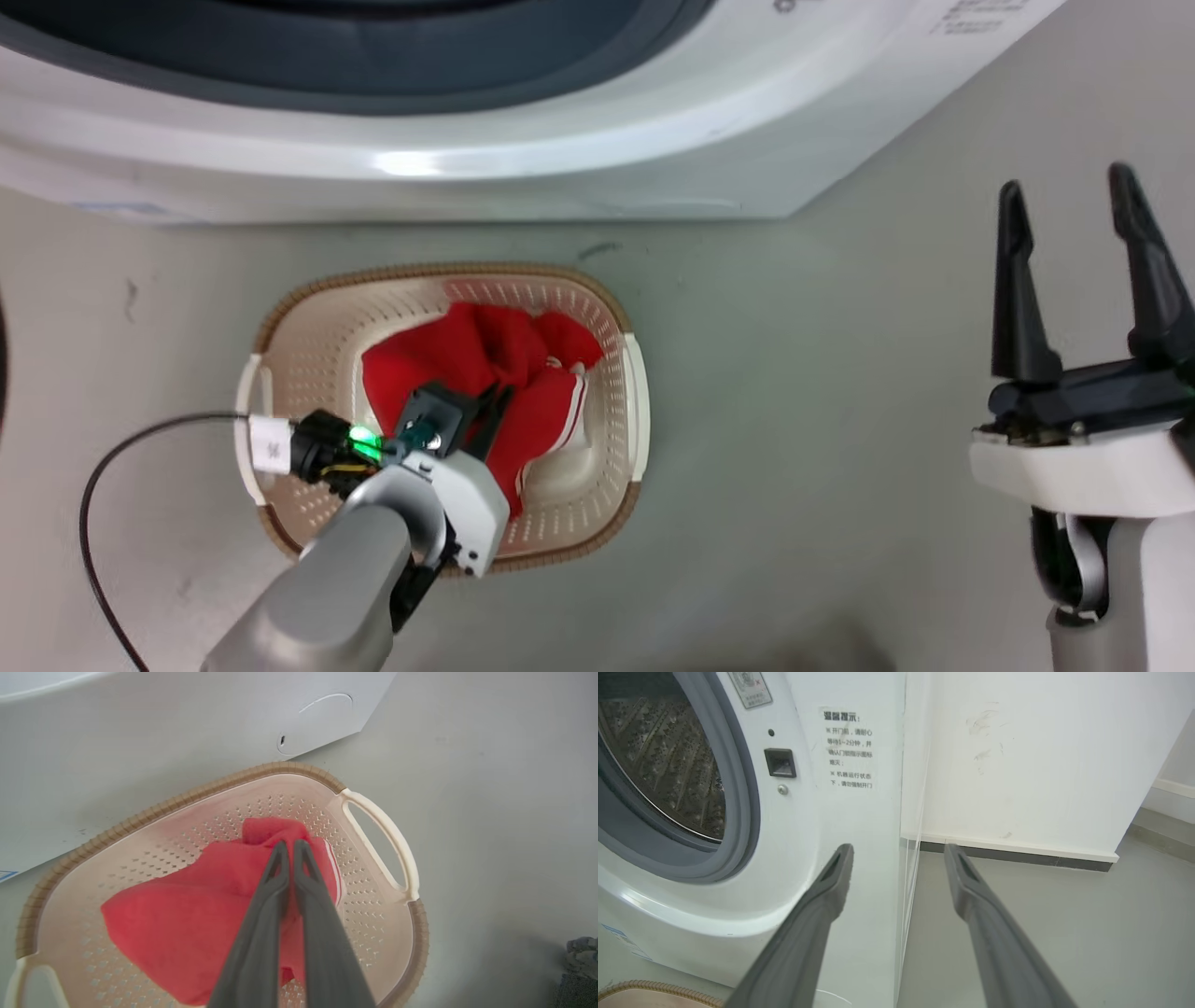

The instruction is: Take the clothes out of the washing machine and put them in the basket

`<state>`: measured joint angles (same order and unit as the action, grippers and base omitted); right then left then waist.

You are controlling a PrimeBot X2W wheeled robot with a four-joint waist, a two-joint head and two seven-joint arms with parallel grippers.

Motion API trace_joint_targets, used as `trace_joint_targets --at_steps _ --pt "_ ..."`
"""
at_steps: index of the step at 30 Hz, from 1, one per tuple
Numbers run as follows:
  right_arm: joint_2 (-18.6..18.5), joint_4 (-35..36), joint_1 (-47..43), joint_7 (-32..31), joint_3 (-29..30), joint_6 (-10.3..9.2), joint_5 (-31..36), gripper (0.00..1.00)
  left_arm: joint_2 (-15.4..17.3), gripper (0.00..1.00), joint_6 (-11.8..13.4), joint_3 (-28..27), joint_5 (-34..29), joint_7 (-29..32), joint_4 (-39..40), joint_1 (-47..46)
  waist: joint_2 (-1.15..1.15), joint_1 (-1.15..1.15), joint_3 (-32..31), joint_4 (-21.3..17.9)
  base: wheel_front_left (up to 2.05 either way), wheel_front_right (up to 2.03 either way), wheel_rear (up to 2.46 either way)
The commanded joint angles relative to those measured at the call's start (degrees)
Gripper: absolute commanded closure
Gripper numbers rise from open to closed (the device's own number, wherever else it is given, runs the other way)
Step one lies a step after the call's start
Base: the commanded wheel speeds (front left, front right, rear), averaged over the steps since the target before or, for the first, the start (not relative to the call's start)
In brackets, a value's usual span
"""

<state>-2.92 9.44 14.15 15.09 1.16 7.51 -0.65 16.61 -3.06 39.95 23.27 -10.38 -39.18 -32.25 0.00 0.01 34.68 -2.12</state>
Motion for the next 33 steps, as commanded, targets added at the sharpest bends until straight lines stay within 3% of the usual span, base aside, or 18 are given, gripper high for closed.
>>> trace_joint_targets --at_steps 1,9,14,24,25,26,33 --pt "0.1 0.4 1.3 0.1 0.0 -0.04 -0.3 0.0 -0.3 1.0 -0.3 0.1 -0.4 -0.4 -1.8 -1.7 0.0 -0.01 4.4 -1.0 0.0 0.0 0.0" --pt "0.1 1.6 4.0 0.1 0.0 -0.04 -1.4 0.0 -3.7 1.0 -2.3 1.7 -1.1 -0.3 -21.2 -11.1 0.0 -0.01 10.1 -2.2 0.0 0.0 0.0" --pt "0.1 2.2 5.1 0.1 0.3 -0.04 -1.4 0.0 -4.8 1.0 -2.3 1.7 -0.5 1.4 -29.9 -15.2 0.0 -0.01 12.8 -2.4 0.0 0.0 0.0" --pt "0.1 1.9 6.0 0.1 0.9 -0.04 -1.5 0.0 -5.7 1.0 -1.4 3.0 -0.8 5.1 -34.0 -18.9 0.0 -0.01 14.7 -2.1 0.0 0.0 0.0" --pt "0.1 1.6 5.9 0.1 0.8 -0.04 -1.4 0.0 -5.9 0.59 -1.0 2.9 -0.8 4.8 -34.1 -19.0 0.0 -0.01 14.4 -2.0 0.0 0.0 0.0" --pt "0.1 1.3 5.9 0.1 0.6 -0.04 -1.5 0.0 -6.1 0.0 -0.9 2.7 -0.4 4.5 -34.1 -18.8 0.0 -0.01 13.9 -2.0 0.0 0.0 0.0" --pt "0.1 -0.6 3.4 0.1 0.5 -0.04 -2.0 0.0 -7.2 0.0 -1.3 -0.4 3.5 -0.1 -34.4 -15.7 0.0 -0.01 7.2 -1.5 0.0 0.0 0.0"
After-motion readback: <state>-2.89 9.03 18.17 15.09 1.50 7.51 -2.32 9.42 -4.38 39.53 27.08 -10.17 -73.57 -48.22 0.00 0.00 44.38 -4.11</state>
